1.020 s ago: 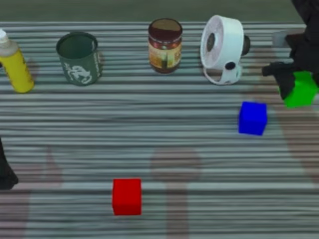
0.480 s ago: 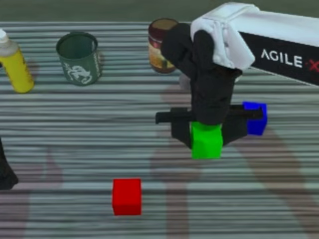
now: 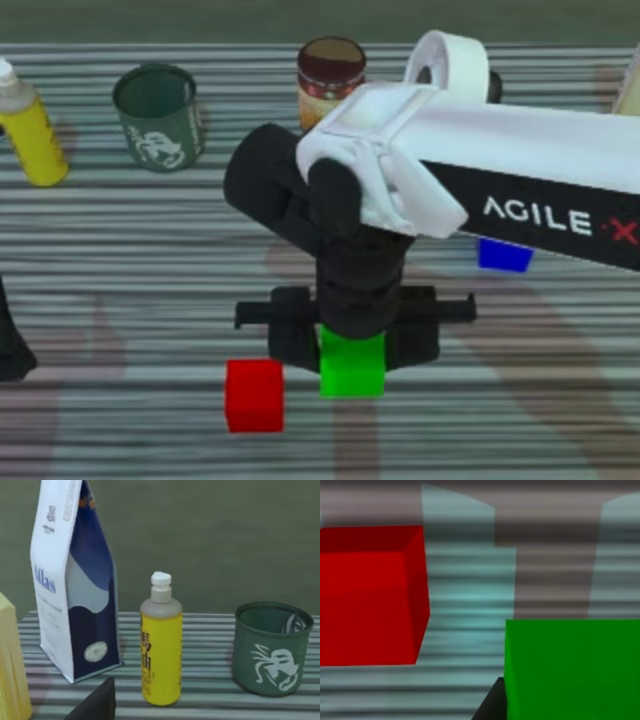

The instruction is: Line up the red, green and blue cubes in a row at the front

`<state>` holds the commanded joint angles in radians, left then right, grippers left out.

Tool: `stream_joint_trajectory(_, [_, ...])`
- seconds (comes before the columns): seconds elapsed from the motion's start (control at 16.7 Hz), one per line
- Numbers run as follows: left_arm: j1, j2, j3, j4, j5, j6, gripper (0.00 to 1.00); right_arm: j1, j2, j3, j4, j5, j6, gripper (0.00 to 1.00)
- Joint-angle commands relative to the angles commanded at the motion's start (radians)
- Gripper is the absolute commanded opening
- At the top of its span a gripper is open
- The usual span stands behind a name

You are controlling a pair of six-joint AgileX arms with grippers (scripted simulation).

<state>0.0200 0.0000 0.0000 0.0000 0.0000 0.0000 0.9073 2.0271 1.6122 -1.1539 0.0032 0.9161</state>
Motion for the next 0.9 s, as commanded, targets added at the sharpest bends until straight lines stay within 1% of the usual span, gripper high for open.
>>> stream_joint_trajectory(0.3, [0.0, 0.0, 0.0, 0.0, 0.0, 0.0, 1.0, -0.002, 0.009, -0.01, 0.016, -0.001, -0.001, 0.0])
stream_joint_trajectory(0.66, [0.0, 0.0, 0.0, 0.0, 0.0, 0.0, 1.0, 0.001, 0.068, -0.143, 0.216, -0.001, 0.003, 0.0])
stream_joint_trajectory(0.9, [0.0, 0.0, 0.0, 0.0, 0.0, 0.0, 1.0, 0.003, 0.081, -0.168, 0.248, 0.001, 0.004, 0.0])
